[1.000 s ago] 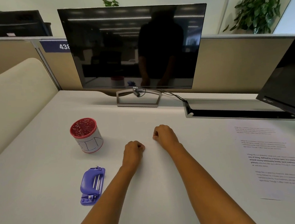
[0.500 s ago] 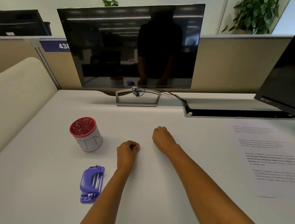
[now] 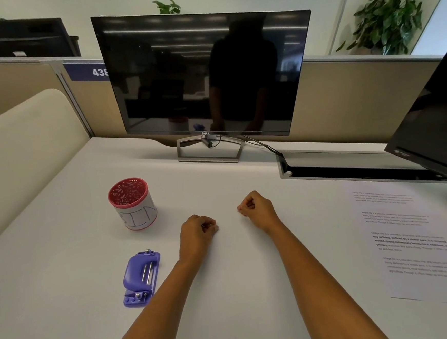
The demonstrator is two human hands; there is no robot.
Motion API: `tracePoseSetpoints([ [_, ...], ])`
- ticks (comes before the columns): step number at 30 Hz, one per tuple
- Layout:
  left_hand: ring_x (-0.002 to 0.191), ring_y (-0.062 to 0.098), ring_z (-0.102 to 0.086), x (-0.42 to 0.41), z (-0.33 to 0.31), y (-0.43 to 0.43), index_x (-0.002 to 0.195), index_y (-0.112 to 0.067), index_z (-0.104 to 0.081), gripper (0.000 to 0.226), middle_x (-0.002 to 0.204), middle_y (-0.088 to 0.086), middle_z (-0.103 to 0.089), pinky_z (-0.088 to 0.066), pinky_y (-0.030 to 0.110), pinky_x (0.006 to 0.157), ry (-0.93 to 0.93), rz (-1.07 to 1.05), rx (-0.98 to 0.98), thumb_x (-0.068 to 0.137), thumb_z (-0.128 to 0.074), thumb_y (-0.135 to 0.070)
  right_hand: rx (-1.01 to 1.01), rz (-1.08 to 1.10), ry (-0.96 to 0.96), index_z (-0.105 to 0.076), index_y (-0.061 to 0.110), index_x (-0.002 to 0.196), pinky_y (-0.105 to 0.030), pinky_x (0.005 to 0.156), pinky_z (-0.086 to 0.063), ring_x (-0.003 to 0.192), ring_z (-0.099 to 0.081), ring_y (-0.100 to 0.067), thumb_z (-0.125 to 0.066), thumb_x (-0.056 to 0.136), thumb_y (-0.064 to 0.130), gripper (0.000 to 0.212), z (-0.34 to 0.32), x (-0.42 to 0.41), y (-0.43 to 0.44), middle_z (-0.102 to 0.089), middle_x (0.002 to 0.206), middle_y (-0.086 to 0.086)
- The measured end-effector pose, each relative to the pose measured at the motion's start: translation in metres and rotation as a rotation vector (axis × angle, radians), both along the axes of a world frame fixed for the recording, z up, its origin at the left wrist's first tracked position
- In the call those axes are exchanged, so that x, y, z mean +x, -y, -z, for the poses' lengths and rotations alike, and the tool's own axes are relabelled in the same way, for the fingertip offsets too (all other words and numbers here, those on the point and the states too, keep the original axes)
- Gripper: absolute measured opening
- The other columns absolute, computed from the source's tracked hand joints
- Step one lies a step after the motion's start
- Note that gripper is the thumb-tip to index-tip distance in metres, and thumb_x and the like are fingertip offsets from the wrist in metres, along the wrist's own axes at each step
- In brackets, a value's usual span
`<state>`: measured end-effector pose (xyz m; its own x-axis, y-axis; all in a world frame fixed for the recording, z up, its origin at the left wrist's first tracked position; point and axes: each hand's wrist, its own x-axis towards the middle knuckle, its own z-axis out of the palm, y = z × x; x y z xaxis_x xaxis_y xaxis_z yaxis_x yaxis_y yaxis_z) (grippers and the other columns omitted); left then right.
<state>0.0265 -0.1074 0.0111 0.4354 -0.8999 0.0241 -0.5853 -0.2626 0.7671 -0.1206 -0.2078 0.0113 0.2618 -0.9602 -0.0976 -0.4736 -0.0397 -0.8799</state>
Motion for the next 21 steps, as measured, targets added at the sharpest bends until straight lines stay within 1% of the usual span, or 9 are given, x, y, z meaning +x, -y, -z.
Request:
tracePoseSetpoints([
  [3, 0.083, 0.016, -0.057, -0.001, -0.002, 0.003, 0.096, -0.006, -0.071, 0.019, 0.099, 0.011, -0.068, -0.045, 0.020, 0.077, 0.020, 0.007, 0.004, 0.083, -0.066, -0.018, -0.020, 0.032, -0.014, -0.054, 0.010, 0.081, -0.030, 0.078, -0.052, 0.086, -0.063, -0.023, -0.062, 0.083, 0.008, 0.009, 0.001, 0.003, 0.000, -0.067, 0.094, -0.013],
  [8, 0.088, 0.024, -0.063, -0.004, -0.008, 0.009, 0.093, -0.003, -0.072, 0.016, 0.098, 0.013, -0.069, -0.041, 0.020, 0.074, 0.068, 0.018, 0.038, 0.082, -0.067, -0.013, -0.020, 0.057, 0.033, -0.058, 0.010, 0.081, -0.026, 0.076, -0.052, 0.082, -0.063, -0.021, -0.065, 0.081, 0.006, 0.008, 0.003, 0.001, 0.001, -0.068, 0.091, -0.012],
  [10, 0.089, 0.025, -0.063, -0.004, -0.010, 0.012, 0.092, -0.002, -0.072, 0.015, 0.098, 0.014, -0.069, -0.040, 0.020, 0.073, 0.098, 0.039, 0.070, 0.082, -0.066, -0.012, -0.010, 0.064, 0.052, -0.058, 0.011, 0.080, -0.024, 0.074, -0.052, 0.081, -0.063, -0.020, -0.066, 0.081, 0.006, 0.009, 0.002, 0.001, 0.000, -0.066, 0.088, -0.009],
  [14, 0.088, 0.025, -0.064, -0.003, -0.013, 0.018, 0.090, -0.003, -0.073, 0.013, 0.097, 0.013, -0.070, -0.037, 0.020, 0.070, 0.166, 0.091, 0.109, 0.081, -0.066, -0.009, 0.009, 0.067, 0.063, -0.058, 0.010, 0.081, -0.016, 0.068, -0.049, 0.077, -0.061, -0.018, -0.065, 0.082, 0.006, 0.008, 0.000, 0.000, 0.000, -0.064, 0.085, -0.005],
  [16, 0.087, 0.025, -0.064, -0.003, -0.014, 0.021, 0.089, -0.003, -0.073, 0.012, 0.096, 0.012, -0.071, -0.039, 0.021, 0.070, 0.197, 0.125, 0.132, 0.080, -0.066, -0.008, 0.019, 0.069, 0.066, -0.058, 0.009, 0.082, -0.019, 0.070, -0.050, 0.077, -0.061, -0.018, -0.065, 0.082, 0.006, 0.008, 0.000, 0.000, 0.001, -0.064, 0.085, -0.005],
  [18, 0.087, 0.026, -0.065, -0.003, -0.016, 0.024, 0.088, -0.003, -0.073, 0.011, 0.095, 0.013, -0.071, -0.044, 0.024, 0.071, 0.226, 0.162, 0.165, 0.080, -0.066, -0.007, 0.024, 0.068, 0.062, -0.058, 0.009, 0.081, -0.021, 0.071, -0.050, 0.077, -0.062, -0.019, -0.065, 0.081, 0.006, 0.008, 0.000, 0.000, 0.001, -0.064, 0.084, -0.006],
  [21, 0.088, 0.028, -0.066, -0.003, -0.020, 0.032, 0.089, -0.002, -0.072, 0.012, 0.098, 0.013, -0.071, -0.050, 0.029, 0.079, 0.276, 0.217, 0.254, 0.080, -0.064, -0.003, 0.031, 0.066, 0.044, -0.057, 0.011, 0.081, -0.020, 0.070, -0.049, 0.076, -0.061, -0.018, -0.065, 0.082, 0.007, 0.009, -0.002, 0.000, 0.001, -0.064, 0.084, -0.004],
])
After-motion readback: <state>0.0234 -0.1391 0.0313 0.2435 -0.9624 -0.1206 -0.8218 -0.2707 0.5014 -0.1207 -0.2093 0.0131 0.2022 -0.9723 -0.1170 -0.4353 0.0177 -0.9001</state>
